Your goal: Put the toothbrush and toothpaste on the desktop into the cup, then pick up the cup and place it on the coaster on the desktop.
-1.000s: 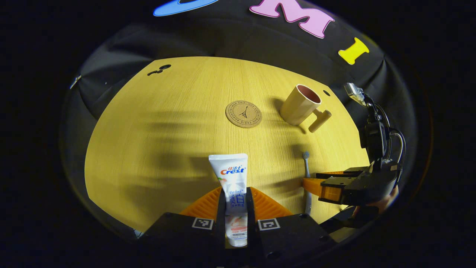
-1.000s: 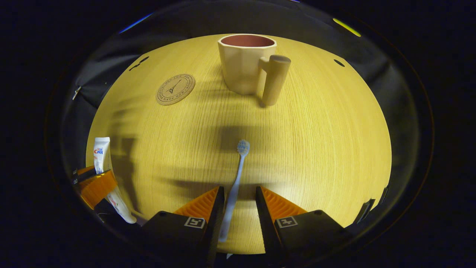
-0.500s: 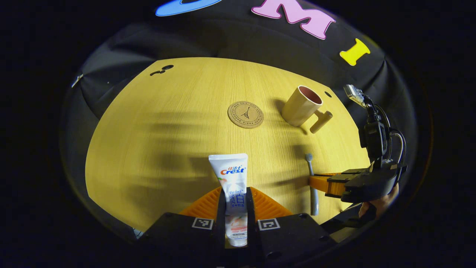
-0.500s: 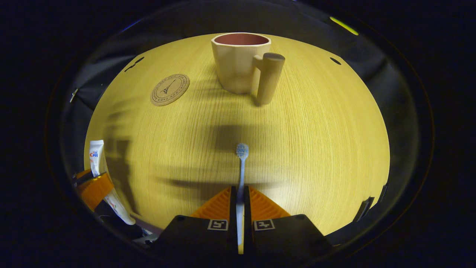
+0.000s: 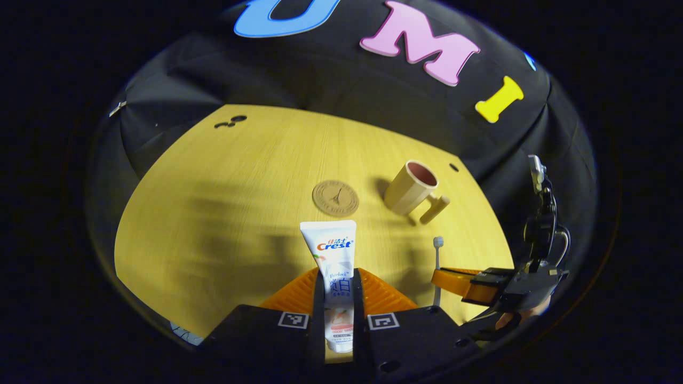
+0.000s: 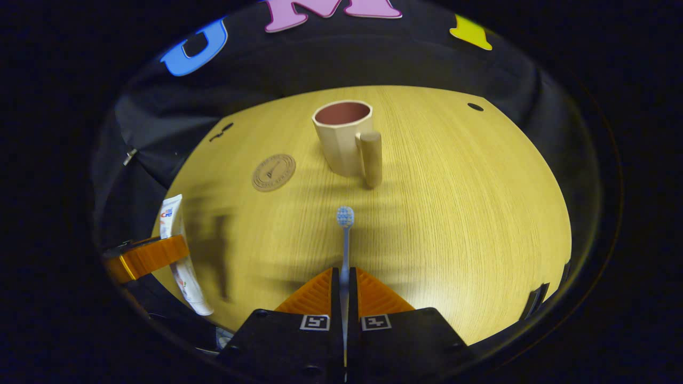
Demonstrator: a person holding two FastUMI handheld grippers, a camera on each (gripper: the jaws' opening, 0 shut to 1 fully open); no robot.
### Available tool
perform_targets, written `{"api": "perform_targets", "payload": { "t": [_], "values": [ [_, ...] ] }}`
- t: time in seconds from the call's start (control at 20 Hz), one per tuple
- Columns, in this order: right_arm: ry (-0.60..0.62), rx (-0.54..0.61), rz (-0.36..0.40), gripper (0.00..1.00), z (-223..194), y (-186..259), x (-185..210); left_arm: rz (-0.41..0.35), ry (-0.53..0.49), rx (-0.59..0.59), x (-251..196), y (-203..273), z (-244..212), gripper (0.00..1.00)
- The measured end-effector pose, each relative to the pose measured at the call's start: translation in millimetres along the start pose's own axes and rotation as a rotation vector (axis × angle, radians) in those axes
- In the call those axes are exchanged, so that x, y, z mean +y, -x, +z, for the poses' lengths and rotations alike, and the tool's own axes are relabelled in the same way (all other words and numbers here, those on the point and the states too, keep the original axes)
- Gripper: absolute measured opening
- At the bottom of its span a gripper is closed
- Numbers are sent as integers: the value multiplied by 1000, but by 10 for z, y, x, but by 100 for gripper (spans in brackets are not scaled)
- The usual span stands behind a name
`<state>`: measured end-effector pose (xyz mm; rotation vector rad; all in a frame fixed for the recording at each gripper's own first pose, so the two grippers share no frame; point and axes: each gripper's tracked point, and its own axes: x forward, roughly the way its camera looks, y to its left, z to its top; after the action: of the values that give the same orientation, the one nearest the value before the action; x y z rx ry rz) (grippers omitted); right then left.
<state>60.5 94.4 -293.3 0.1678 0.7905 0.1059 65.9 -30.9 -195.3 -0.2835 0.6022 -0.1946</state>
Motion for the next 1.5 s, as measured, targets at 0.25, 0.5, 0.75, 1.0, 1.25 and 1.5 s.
{"api": "perform_targets", "payload": {
  "t": [0.25,0.5,0.75,1.0,1.25,1.5],
  "values": [
    [-55,-150,112,7,338,452,58,-210,53,-316,-681,209,1001,25],
    [-63,-290,156,6,823,939,-20,-353,48,-489,-1241,126,1813,25],
    [-50,-357,139,6,1069,1200,-247,-426,59,-578,-1631,-301,2285,25],
    [-67,-370,98,6,1098,1286,-530,-372,34,-585,-1621,-858,2349,25],
    [-104,-386,57,7,1098,1385,-710,-317,-22,-518,-1546,-1394,2129,25],
    [-123,-375,6,6,950,1474,-928,-317,-98,-450,-1616,-1719,1899,27]
  ]
}}
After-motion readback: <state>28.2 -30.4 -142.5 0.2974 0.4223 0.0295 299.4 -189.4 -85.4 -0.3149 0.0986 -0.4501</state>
